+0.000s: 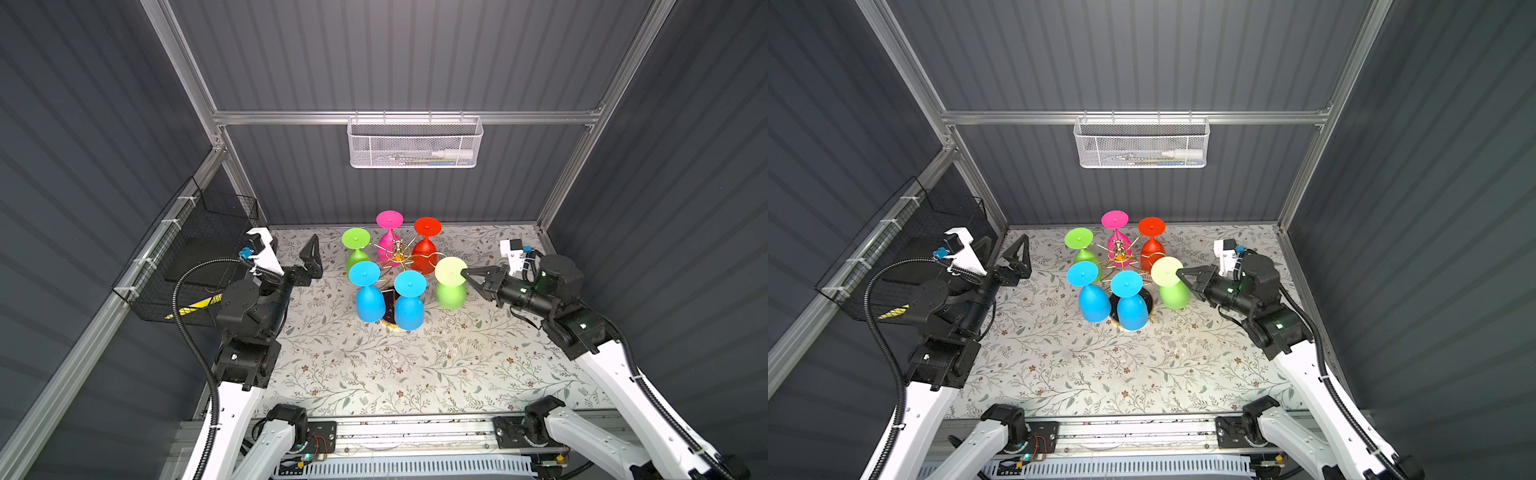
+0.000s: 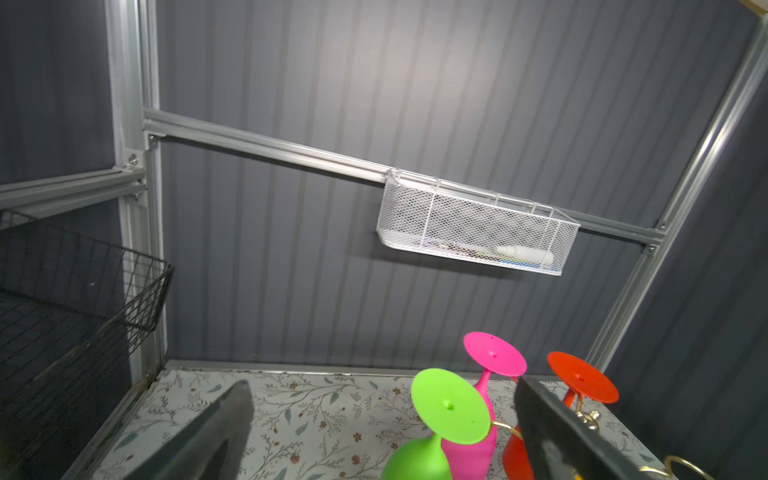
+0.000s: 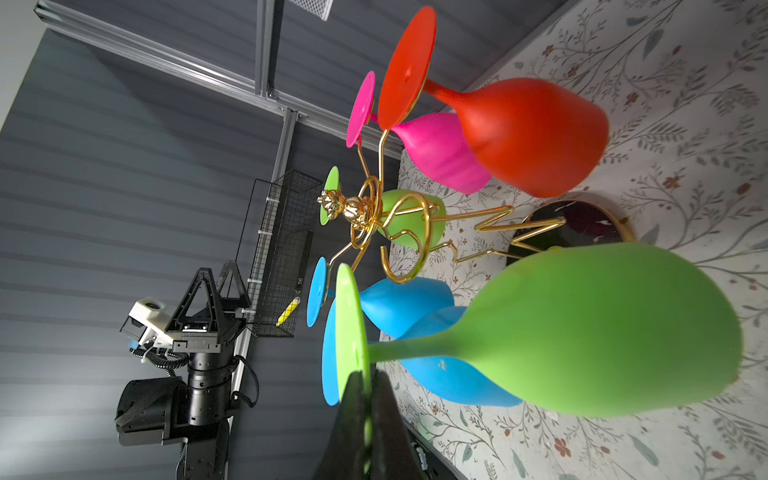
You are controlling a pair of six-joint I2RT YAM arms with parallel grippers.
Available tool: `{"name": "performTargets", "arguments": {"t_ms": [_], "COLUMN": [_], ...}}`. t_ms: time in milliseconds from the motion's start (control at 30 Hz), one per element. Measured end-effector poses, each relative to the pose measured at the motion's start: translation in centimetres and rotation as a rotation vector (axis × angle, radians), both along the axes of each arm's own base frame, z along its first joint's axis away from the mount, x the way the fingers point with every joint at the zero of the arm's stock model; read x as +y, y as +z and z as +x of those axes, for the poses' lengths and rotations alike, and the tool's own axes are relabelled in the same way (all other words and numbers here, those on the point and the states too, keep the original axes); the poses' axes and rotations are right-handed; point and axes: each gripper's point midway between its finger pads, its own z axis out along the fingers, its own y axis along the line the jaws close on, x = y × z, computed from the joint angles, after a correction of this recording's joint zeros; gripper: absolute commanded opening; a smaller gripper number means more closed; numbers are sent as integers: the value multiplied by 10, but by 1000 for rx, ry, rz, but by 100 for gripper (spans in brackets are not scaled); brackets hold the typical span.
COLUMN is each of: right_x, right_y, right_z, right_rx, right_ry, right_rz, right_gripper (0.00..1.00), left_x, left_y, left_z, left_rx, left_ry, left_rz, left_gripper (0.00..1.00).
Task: Take the wine glass off the wine glass rack
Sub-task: 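Lift the glass off the rack with the right gripper while the left arm reaches in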
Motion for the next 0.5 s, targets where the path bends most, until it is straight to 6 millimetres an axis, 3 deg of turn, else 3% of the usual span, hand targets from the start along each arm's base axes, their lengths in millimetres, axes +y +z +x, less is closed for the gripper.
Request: {"name": "performTargets", "arguments": {"t_ms": [267,367,500], "right_x": [-52,-54,-50], "right_y": [22,49,99], "right_z": [7,11,11], "right_rx": [-72,-139,-280], "right_ry": [-150,-140,-103], "right_rz": [-27,-46,-69], "right_gripper": [0,0,0], "left_x": [-39,-60,-84], "left_y": [-6,-4,6], "left_z": [15,13,-1], "left_rx": [-17,-49,-129], "left_ry": [-200,-319,-455], "left_rz": [62,91,132], "left_gripper": [99,98,97]}}
